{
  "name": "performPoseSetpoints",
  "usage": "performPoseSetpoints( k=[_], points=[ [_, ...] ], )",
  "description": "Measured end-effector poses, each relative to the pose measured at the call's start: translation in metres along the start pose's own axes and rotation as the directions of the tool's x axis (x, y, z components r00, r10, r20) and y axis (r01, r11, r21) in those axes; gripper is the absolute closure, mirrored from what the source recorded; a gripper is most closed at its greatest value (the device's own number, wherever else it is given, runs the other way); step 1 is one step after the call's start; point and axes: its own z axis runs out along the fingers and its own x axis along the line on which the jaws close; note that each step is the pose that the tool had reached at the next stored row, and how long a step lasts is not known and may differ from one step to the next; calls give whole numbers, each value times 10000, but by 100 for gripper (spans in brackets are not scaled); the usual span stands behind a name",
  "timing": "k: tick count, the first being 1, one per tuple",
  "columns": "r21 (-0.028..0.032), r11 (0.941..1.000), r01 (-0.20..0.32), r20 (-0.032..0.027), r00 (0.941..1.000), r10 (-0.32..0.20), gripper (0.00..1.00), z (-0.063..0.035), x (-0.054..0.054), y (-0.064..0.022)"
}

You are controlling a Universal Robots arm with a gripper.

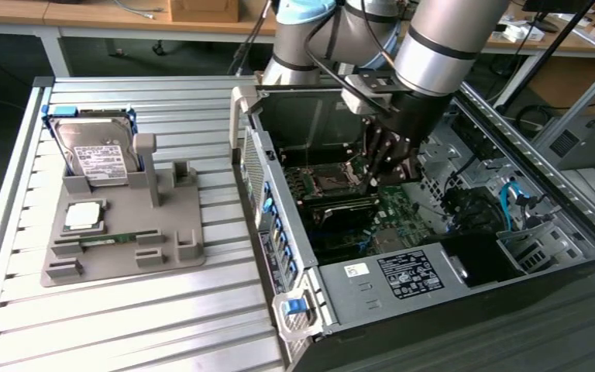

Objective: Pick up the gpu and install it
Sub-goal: 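Insert the gpu into the slot, then press down on the gpu until it lock into place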

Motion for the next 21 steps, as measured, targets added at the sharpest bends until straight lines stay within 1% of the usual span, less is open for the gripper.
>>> performPoseSetpoints(
  k=[2, 4, 5, 6, 21],
  points=[
    [-74, 10000, 4, -3, 10000, -4, 89, -1, 0, -91],
    [-129, 9999, 5, -4, 10000, -5, 89, -2, 2, -170],
    [-172, 9999, 9, -4, 10000, -9, 89, -5, 2, -243],
    [-184, 9998, 9, -4, 10000, -9, 89, -6, 1, -267],
    [-185, 9998, 9, -4, 10000, -9, 89, -6, 2, -269]
  ],
)
